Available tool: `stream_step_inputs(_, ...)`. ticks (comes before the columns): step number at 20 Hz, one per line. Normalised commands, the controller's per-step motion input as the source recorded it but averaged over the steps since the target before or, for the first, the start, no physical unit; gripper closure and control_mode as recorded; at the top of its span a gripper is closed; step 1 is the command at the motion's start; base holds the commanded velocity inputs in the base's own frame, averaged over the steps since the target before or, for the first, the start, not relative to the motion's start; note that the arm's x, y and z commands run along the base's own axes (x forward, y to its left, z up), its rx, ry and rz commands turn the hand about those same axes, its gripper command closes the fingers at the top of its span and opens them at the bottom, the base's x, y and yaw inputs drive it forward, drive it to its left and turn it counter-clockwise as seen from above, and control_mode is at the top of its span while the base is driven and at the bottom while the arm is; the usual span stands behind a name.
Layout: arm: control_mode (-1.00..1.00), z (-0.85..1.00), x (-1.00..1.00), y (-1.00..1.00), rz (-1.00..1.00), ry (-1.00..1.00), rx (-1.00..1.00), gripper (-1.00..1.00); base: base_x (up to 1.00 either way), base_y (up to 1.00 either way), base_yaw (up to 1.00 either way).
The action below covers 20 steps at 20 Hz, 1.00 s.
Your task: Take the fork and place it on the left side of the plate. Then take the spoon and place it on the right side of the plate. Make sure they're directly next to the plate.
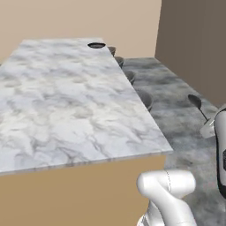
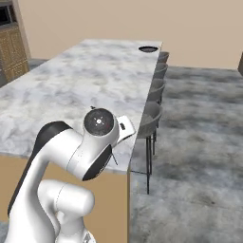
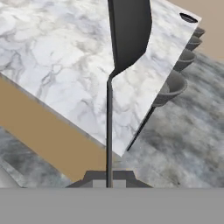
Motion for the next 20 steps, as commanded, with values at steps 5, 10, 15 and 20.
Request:
stream_step_inputs(5, 1.00, 0.00, 0.00, 0.00, 0.00, 0.00, 0.00, 1.00, 0.00, -1.00, 0.00)
stream_step_inputs(10, 1.00, 0.00, 0.00, 0.00, 0.00, 0.00, 0.00, 1.00, 0.02, -1.00, 0.00)
stream_step_inputs(15, 1.00, 0.00, 0.00, 0.00, 0.00, 0.00, 0.00, 1.00, 0.32, -1.00, 0.05)
stream_step_inputs(20, 1.00, 0.00, 0.00, 0.00, 0.00, 0.00, 0.00, 1.00, 0.57, -0.83, 0.24)
